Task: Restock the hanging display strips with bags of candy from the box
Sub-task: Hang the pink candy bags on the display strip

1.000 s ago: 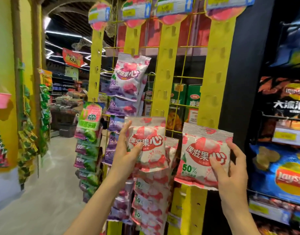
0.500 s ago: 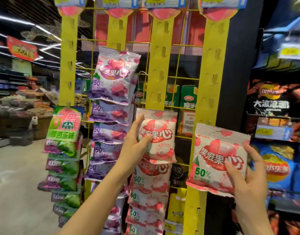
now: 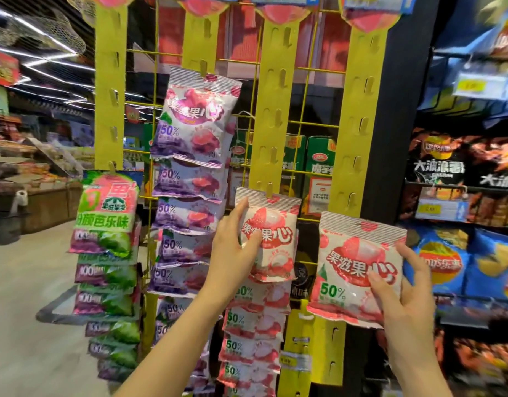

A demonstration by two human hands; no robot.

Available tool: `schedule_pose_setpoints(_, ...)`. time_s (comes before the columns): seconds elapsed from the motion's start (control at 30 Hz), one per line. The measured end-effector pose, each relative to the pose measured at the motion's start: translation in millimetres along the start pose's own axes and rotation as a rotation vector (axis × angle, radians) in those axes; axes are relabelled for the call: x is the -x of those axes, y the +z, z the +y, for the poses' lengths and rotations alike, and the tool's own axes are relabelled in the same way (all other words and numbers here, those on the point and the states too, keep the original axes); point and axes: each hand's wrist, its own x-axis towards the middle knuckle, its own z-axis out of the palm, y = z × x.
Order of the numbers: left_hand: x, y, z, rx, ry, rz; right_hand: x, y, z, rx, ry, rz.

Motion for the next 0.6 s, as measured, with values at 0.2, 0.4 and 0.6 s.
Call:
schedule_pose_setpoints(0.2, 7, 0, 0, -0.088, 0.052, 0.046, -2, 9, -3, 0.013, 0.000, -0.028)
schedule_pose_setpoints(0.4, -1, -2, 11, -0.084, 0.067, 0.077, -7, 18, -6, -0.002, -0.016, -0.024)
schedule_pose_setpoints(0.6, -24, -4, 30, -0.042, 0.038, 0.059, -15, 32, -12, -0.020, -0.043, -0.056)
